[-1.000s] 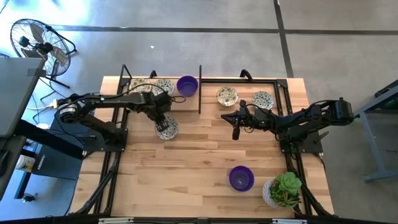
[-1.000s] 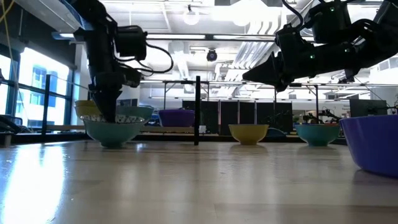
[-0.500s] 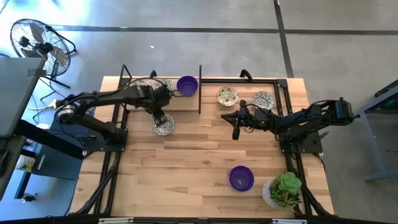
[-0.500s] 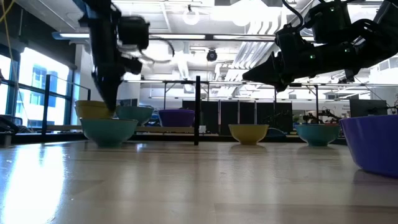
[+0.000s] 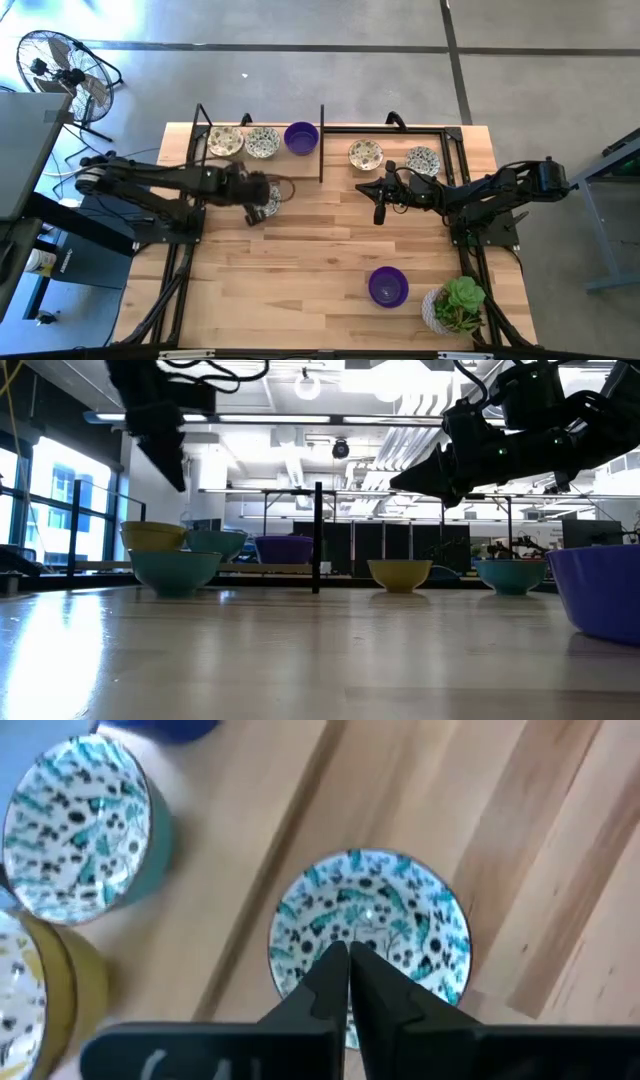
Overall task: Pick & Place Mini bowls
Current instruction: Stack the bottom light blue bowl on top of the other light blue bowl on the shelf
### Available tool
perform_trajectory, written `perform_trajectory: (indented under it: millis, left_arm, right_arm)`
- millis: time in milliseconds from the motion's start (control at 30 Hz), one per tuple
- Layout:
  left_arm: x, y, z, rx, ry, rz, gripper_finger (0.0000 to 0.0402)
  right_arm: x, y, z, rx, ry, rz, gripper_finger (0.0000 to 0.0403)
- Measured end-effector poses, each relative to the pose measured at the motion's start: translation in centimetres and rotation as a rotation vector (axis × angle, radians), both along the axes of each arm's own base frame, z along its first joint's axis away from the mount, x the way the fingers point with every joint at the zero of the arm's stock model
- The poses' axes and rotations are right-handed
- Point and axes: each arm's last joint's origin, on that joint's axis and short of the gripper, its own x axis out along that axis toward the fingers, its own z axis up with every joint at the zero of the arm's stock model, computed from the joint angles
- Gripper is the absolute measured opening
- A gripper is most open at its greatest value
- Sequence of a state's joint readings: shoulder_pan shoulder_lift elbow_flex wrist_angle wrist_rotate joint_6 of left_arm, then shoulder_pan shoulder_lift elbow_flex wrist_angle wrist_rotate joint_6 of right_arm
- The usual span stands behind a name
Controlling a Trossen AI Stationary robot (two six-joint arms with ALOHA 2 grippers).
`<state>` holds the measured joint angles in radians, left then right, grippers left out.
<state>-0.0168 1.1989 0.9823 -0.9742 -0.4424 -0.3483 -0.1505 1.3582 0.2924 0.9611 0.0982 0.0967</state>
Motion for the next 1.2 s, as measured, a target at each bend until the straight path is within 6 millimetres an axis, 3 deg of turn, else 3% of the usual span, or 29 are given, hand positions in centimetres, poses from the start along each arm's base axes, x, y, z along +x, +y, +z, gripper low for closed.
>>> perform_trajectory:
  millis: [100,333,600,733,833,933,1100,1200]
  left_arm:
    - [0.2,-1.4,-0.5,-0.015,-0.046,-0.011,0.0010]
    - [1.2,-3.8,-2.1,-0.058,-0.357,-0.087,0.0001]
    - [2.2,-3.6,-4.1,-0.057,-0.609,-0.228,0.0001]
    - [3.0,-3.7,-4.2,-0.153,-0.692,-0.144,0.0009]
    - [4.0,-4.1,-5.0,-0.233,-0.656,-0.165,0.0017]
    - [4.8,-4.5,-3.6,-0.273,-0.690,-0.233,0.0015]
    - [4.9,-4.5,-3.3,-0.383,-0.662,-0.087,0.0003]
    - [4.7,-4.7,-2.9,-0.432,-0.602,-0.102,0.0008]
  right_arm:
    - [0.0,0.0,0.0,0.000,0.000,0.000,0.0000]
    - [0.0,0.0,0.0,0.000,0.000,0.000,0.0000]
    - [0.0,0.0,0.0,0.000,0.001,0.000,0.0000]
    - [0.0,0.0,0.0,0.000,0.001,0.000,0.0000]
    - [0.0,0.0,0.0,0.000,0.001,0.000,0.0000]
    - [0.0,0.0,0.0,0.000,0.001,0.000,0.0000]
    - [0.0,0.0,0.0,0.000,0.001,-0.001,0.0000]
    - [0.0,0.0,0.0,0.000,0.001,0.000,0.0000]
